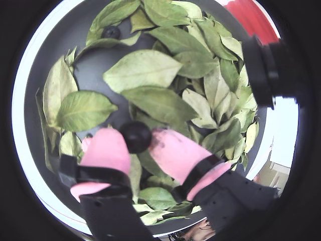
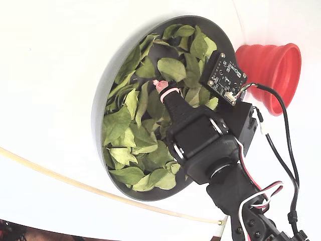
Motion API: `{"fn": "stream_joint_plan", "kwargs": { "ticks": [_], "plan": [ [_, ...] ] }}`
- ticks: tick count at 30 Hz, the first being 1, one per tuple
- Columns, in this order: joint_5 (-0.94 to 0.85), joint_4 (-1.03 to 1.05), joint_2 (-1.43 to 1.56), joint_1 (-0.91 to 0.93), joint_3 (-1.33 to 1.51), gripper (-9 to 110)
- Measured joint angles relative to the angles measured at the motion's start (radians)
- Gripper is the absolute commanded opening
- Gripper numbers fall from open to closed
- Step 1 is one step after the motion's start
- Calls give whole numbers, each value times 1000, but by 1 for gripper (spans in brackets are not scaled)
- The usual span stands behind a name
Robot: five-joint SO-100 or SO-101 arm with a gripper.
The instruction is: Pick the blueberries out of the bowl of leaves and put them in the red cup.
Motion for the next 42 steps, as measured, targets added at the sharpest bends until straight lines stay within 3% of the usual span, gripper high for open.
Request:
{"fn": "stream_joint_plan", "kwargs": {
  "ticks": [42],
  "plan": [
    [-153,192,255,193,-2,10]
  ]
}}
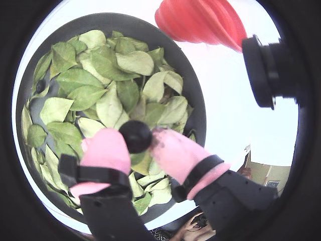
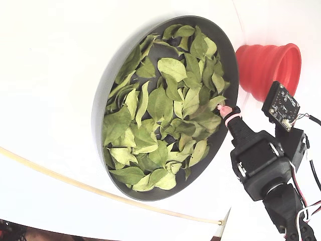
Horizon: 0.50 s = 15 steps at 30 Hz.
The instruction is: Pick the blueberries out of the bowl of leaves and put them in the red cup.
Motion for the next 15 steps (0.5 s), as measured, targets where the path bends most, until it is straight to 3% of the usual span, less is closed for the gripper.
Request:
{"fn": "stream_joint_plan", "kwargs": {
  "ticks": [15],
  "plan": [
    [-35,12,15,83,-101,10]
  ]
}}
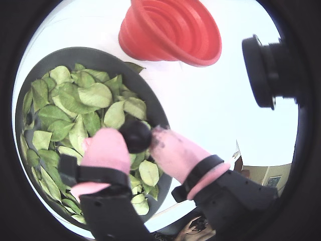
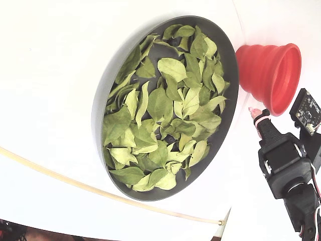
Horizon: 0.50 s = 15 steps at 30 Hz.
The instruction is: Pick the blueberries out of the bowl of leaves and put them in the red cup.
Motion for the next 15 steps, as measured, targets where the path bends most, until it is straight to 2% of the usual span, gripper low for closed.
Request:
{"fn": "stream_joint_plan", "kwargs": {
  "ticks": [15],
  "plan": [
    [-8,0,-6,46,-129,10]
  ]
}}
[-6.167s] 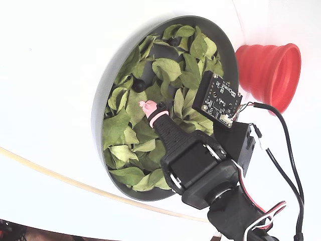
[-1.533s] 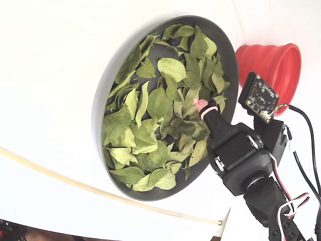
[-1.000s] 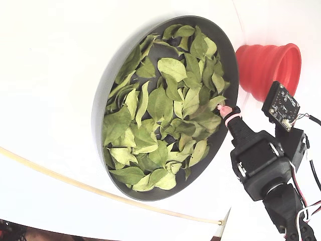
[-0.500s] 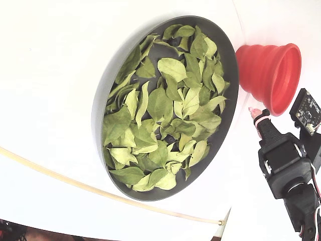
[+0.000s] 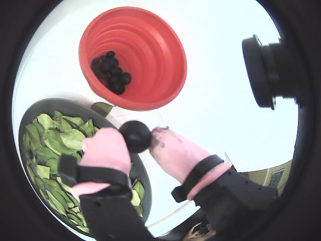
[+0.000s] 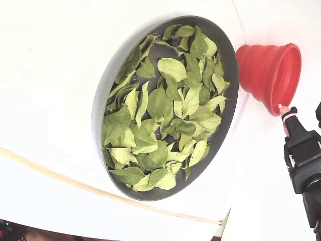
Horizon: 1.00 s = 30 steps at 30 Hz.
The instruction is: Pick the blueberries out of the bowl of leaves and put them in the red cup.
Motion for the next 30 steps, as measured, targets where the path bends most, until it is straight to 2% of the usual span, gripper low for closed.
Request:
{"fn": "stream_joint_plan", "kwargs": {
  "ticks": [30],
  "plan": [
    [0,0,-258,44,-298,10]
  ]
}}
